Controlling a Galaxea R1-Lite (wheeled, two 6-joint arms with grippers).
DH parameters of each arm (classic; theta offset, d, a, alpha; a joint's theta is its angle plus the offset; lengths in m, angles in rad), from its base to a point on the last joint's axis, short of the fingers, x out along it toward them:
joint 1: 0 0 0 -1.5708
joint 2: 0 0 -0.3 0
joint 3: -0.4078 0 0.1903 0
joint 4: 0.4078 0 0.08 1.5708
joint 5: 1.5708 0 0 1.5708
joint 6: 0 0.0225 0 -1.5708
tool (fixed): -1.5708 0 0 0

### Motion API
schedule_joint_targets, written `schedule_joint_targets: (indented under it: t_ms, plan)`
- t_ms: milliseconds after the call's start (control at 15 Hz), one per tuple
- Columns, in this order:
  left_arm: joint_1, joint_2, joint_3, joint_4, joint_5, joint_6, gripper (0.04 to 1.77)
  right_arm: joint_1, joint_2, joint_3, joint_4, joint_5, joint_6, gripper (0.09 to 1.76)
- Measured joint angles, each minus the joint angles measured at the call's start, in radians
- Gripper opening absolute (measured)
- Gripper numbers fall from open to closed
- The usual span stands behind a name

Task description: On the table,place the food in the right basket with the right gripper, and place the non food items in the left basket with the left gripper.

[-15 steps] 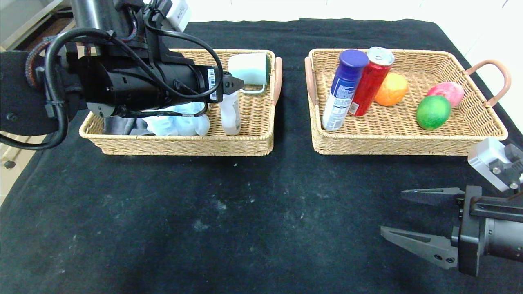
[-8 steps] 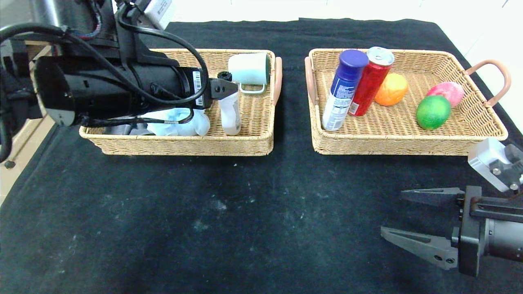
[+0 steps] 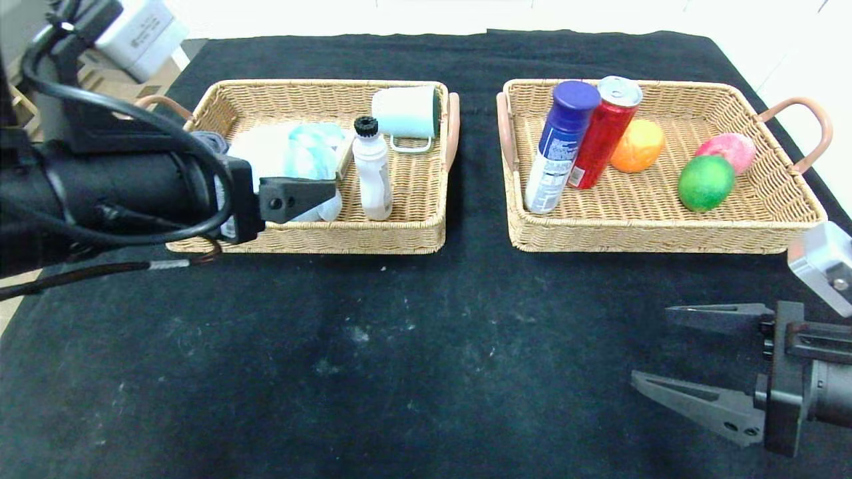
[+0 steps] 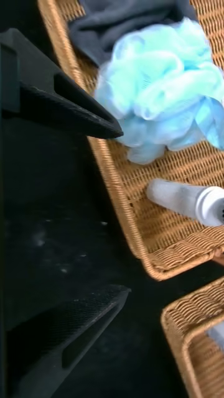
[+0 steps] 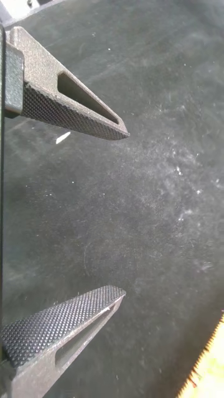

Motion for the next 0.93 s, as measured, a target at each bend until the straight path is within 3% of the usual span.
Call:
schedule_joint_targets:
  t_ms: [400,800,933]
  plan:
    - [0.02,-0.298,0.209,0.133,0.013,0.011,1.7,-0.013,-0.136,0.021,0.055,-0.077,-0.021,1.71]
    - [0.127,-0.507,0.368,0.155,0.015,0.024,1.7,-0.055,-0.329,-0.005,0.308,-0.212,-0.017,1.71]
    - [0.166,-0.574,0.399,0.191,0.015,0.025,1.7,-0.071,-0.421,-0.074,0.539,-0.253,-0.019,1.71]
